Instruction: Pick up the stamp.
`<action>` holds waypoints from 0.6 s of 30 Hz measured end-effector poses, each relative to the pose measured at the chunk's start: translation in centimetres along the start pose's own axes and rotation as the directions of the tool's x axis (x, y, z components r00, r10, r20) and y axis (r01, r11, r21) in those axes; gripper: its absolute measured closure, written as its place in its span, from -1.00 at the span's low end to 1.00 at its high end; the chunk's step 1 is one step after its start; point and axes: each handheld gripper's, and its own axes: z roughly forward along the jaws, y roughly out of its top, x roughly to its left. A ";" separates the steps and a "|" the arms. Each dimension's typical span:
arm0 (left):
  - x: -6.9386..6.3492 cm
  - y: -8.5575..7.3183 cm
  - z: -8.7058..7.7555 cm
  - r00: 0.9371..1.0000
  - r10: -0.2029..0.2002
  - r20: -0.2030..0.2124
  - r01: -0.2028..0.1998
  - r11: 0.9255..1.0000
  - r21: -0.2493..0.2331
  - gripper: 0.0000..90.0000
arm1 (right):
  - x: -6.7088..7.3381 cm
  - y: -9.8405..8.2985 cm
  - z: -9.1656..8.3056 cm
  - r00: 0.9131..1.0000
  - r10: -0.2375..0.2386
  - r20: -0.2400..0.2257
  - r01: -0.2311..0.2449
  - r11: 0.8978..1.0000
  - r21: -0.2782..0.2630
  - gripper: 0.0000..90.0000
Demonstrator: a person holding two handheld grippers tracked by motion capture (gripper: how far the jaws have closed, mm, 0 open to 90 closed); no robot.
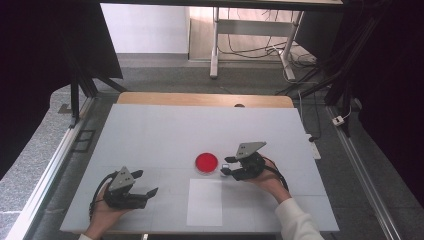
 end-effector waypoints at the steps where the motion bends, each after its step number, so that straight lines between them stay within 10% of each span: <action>1: 0.0 0.0 0.0 1.000 0.000 0.000 0.000 1.000 0.000 -0.58 | 0.0 0.0 0.0 1.000 0.000 -0.002 0.000 1.000 -0.003 0.19; 18: 0.1 -0.1 0.0 1.000 -0.003 -0.002 0.003 1.000 0.003 -0.58 | -0.2 -0.3 0.5 0.999 -0.032 -0.027 0.032 0.999 0.008 0.64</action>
